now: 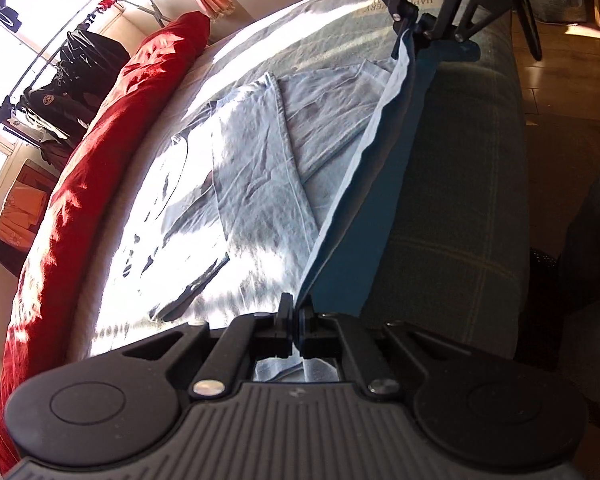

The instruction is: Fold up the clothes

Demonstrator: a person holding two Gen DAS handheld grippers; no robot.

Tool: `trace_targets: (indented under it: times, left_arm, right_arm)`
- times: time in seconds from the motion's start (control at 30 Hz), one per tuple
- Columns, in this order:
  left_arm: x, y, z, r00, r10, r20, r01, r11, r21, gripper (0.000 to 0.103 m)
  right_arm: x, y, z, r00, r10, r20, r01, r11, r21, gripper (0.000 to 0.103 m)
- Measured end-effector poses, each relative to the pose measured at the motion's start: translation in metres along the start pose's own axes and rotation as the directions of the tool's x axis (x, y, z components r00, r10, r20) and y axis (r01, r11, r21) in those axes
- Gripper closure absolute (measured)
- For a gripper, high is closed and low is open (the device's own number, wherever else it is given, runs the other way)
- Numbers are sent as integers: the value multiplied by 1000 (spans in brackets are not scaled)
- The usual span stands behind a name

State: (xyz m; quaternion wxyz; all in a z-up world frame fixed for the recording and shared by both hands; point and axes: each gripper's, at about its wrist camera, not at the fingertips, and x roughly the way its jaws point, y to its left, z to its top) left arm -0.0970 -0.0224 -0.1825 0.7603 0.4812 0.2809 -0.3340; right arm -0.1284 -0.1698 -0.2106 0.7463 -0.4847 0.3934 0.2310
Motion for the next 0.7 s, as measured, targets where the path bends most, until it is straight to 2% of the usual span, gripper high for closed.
trace_targets:
  times: [0.17,0.47,0.7]
  left_arm:
    - [12,29,8,1000,22,10,-22,1000,-21,103]
    - [58,76,27,996,73,-59,-76,995,-58,103]
    - [91,102,36,991,111,-74,-115,992,-58,103]
  right_arm:
    - [12,-26,7,999,-35,10,35,999,14,98]
    - [50,-82,15,995,-61,79,57,997,47,98]
    - [80,-114,19,991,-73,114,69,997,37,98]
